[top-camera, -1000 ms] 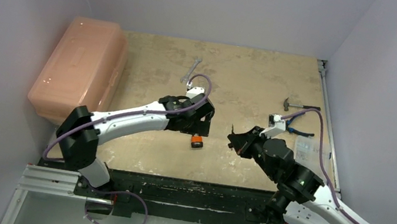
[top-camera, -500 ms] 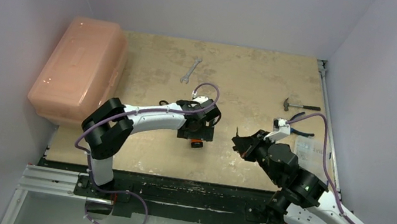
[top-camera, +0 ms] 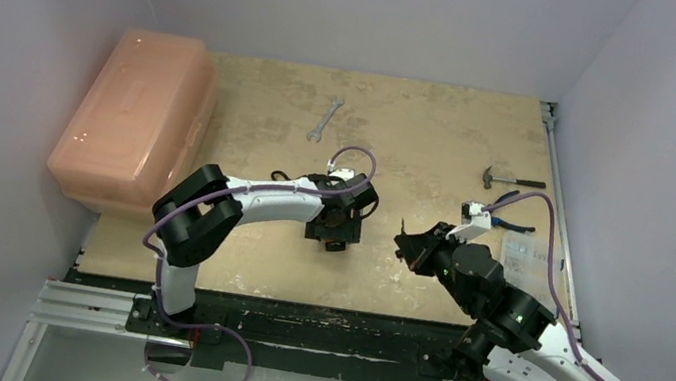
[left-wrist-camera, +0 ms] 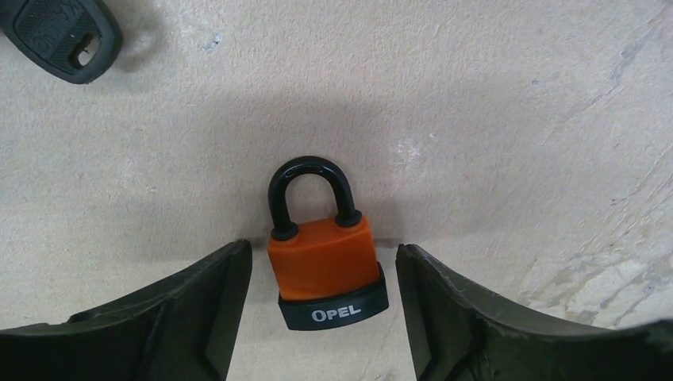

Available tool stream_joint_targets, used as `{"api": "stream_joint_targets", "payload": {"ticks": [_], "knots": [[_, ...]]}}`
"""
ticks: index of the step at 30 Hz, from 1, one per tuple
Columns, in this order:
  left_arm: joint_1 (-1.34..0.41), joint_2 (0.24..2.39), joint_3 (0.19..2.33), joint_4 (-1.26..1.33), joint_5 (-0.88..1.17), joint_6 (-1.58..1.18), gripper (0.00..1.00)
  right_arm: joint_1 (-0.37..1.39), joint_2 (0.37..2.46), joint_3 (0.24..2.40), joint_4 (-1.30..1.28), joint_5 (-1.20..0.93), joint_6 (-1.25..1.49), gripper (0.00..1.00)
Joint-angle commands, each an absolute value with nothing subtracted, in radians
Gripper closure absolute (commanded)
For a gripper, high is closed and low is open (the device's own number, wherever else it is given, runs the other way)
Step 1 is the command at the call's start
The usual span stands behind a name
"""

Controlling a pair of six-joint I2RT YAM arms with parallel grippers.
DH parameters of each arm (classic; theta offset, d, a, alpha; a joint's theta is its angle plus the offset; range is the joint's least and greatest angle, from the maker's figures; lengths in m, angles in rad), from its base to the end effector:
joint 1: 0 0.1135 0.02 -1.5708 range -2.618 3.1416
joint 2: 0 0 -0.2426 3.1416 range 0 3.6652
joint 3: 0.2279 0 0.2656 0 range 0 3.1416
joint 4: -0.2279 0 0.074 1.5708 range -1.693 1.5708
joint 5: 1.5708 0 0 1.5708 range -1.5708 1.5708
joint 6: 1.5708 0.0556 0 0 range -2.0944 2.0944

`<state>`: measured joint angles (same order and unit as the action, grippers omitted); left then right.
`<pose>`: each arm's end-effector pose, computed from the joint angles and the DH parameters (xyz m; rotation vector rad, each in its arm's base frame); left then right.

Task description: Unlock with the key

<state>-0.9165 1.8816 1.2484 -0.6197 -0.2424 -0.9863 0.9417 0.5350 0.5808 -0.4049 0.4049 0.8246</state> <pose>0.2408 -0.2920 0.1182 -0.1500 2.7535 -0.1649 0.1261 0.1360 0.2650 0.1638 1.9760 0.7951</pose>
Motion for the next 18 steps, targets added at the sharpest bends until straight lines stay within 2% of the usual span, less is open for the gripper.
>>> {"api": "stream_joint_targets", "payload": {"ticks": [1, 10, 12, 15, 18], "knots": [[-0.914, 1.901, 1.257, -0.625, -0.264, -1.011, 0.31, 0.942, 0.524, 0.577, -0.390, 0.437, 0.812, 1.00], [-0.914, 1.939, 1.275, -0.620, -0.264, -1.014, 0.59, 0.942, 0.525, 0.568, -0.385, 0.436, 0.811, 1.00], [-0.914, 1.950, 1.285, -0.619, -0.260, -1.010, 0.72, 0.942, 0.524, 0.566, -0.385, 0.435, 0.811, 1.00], [-0.914, 1.954, 1.284, -0.606, -0.256, -1.012, 0.98, 0.942, 0.521, 0.565, -0.393, 0.437, 0.811, 1.00], [-0.914, 1.932, 1.266, -0.575, -0.255, -1.027, 1.00, 0.942, 0.518, 0.564, -0.403, 0.444, 0.813, 1.00]]}}
